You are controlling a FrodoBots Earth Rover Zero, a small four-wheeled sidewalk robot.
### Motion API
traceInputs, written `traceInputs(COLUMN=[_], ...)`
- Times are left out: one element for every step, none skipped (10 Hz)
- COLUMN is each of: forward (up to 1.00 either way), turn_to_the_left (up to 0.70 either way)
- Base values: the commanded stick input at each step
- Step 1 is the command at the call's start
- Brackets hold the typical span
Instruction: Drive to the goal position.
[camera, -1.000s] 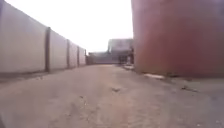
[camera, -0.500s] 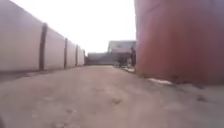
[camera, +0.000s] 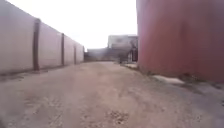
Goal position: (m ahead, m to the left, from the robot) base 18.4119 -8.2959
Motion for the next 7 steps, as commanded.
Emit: traceInputs(forward=[1.0, 1.0, 1.0, 1.0, 1.0, 1.0, 1.0], turn_to_the_left=[0.0, 0.0, 0.0, 0.0, 0.0, 0.0, 0.0])
